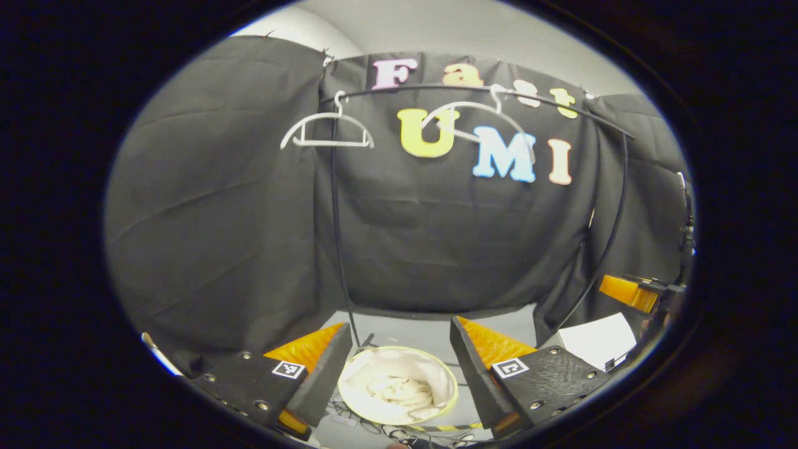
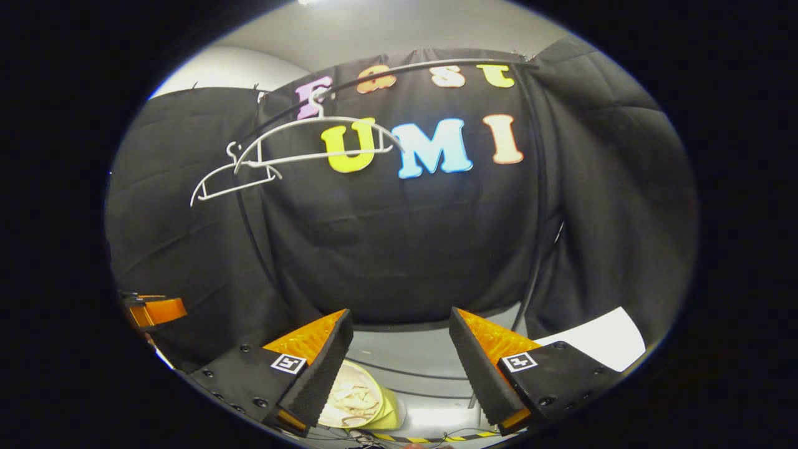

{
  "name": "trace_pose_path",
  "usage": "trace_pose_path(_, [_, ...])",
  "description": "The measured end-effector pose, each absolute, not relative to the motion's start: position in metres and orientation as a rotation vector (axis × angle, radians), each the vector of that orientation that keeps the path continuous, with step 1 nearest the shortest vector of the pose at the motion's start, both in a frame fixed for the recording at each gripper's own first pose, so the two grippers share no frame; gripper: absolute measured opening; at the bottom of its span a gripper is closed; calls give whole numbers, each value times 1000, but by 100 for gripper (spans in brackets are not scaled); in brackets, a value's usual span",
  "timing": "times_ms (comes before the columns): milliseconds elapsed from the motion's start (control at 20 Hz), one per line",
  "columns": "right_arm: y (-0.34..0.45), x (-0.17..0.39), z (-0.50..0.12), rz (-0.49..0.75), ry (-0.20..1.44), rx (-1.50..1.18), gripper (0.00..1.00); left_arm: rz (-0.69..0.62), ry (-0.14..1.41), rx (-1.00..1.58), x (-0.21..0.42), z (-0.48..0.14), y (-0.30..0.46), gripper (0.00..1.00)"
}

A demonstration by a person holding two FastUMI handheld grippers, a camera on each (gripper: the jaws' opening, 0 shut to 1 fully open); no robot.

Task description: Grasp the clothes on the hanger with both hands and then place them into the laundry hamper below.

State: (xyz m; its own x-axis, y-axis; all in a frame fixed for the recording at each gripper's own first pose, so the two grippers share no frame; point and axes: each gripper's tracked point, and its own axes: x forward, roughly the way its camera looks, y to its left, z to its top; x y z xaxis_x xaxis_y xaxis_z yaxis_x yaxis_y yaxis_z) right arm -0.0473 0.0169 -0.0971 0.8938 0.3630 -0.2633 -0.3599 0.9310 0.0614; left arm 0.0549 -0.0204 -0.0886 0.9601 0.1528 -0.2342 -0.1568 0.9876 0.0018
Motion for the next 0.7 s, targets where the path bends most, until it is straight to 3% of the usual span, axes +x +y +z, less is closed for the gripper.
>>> trace_pose_path(200, [-16, -38, -34, 341, 128, 3, 98, 132, 112, 56, 48, -35, -70, 92])
trace_pose_path(250, [-23, -37, -18, 326, 89, -4, 92, 122, 83, 43, 48, -21, -85, 92])
trace_pose_path(350, [-36, -35, 12, 297, 5, -36, 92, 79, 40, 38, 47, 2, -110, 92])
trace_pose_path(400, [-42, -35, 27, 278, -29, -50, 98, 65, 12, 44, 47, 16, -120, 92])
trace_pose_path(700, [-60, -49, 73, 185, -118, 33, 98, 36, -174, 11, 30, 95, -126, 92])
